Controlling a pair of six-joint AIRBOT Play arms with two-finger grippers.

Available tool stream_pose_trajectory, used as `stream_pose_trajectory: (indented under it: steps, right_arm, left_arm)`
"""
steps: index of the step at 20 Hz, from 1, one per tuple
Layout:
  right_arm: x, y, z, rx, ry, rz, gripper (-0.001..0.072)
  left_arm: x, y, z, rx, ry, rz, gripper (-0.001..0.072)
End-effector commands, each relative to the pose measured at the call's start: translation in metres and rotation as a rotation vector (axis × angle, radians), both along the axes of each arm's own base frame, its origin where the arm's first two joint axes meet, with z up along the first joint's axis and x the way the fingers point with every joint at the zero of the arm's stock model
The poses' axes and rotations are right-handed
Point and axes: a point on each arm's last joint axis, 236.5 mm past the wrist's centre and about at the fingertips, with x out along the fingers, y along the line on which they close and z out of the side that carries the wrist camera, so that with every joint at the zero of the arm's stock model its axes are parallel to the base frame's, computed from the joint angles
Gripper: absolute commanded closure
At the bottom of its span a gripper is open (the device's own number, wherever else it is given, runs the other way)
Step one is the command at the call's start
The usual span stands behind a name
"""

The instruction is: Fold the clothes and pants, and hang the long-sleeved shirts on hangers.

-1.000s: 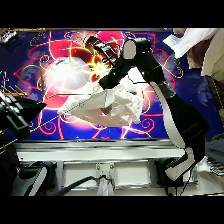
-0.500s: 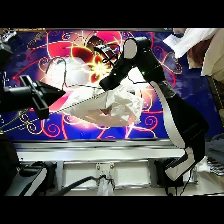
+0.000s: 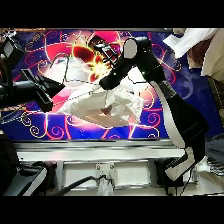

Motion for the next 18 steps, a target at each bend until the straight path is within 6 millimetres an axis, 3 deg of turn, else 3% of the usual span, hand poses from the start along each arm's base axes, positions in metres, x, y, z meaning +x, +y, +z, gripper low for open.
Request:
stream_pose_trajectory:
  steps: [1,9,13,15,18]
  right_arm:
    - [0.002,0.001,0.001,0.006,-0.008,-0.003,0.0691]
    - [0.002,0.001,0.001,0.005,-0.006,-0.004,0.0691]
    - [0.001,0.001,0.001,0.005,-0.006,-0.003,0.0690]
    - [-0.008,0.001,0.001,0.008,0.030,0.014,0.0689]
    - [-0.032,0.000,0.004,0.007,0.119,0.062,0.0689]
  left_arm:
    - [0.014,0.004,0.010,-0.011,-0.062,0.042,0.0699]
    - [0.028,-0.024,0.001,-0.166,0.062,-0.008,0.0700]
    - [0.031,-0.029,-0.027,-0.152,0.166,-0.042,0.0700]
    - [0.047,-0.030,-0.035,-0.165,0.168,-0.021,0.0700]
    - [0.060,-0.046,-0.035,-0.243,0.161,-0.079,0.0701]
